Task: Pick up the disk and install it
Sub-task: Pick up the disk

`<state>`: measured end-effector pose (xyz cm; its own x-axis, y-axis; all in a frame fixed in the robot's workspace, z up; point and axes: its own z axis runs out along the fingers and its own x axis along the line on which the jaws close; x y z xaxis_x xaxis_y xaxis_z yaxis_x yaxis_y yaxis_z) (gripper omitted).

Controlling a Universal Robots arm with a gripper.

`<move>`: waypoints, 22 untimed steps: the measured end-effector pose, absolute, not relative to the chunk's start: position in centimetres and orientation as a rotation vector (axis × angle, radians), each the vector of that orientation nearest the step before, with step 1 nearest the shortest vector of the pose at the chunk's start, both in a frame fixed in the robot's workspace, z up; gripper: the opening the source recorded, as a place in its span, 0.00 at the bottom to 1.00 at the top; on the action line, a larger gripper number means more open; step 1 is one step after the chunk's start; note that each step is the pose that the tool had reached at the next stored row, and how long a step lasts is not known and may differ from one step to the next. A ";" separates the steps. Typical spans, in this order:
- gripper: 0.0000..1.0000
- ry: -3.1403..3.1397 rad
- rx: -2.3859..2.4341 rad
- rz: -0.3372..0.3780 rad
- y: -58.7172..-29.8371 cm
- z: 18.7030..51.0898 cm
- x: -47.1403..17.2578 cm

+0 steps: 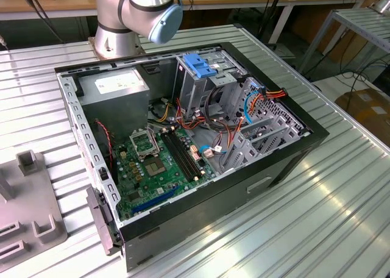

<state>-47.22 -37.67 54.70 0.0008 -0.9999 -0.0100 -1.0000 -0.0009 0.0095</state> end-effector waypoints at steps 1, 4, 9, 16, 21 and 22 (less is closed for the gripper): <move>0.37 2.220 -2.222 0.022 -37.7 54.7 -47.2; 0.37 2.220 -2.222 0.022 -37.7 54.7 -46.9; 0.37 2.220 -2.222 0.022 -37.7 54.7 -46.1; 0.37 2.220 -2.222 0.022 -37.7 54.7 -44.9; 0.37 2.220 -2.222 0.022 -37.7 54.7 -43.6; 0.37 2.220 -2.222 0.022 -37.7 54.7 -43.4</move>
<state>-43.43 -37.67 54.65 0.0008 -0.9999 -0.0101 -1.0000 -0.0009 0.0094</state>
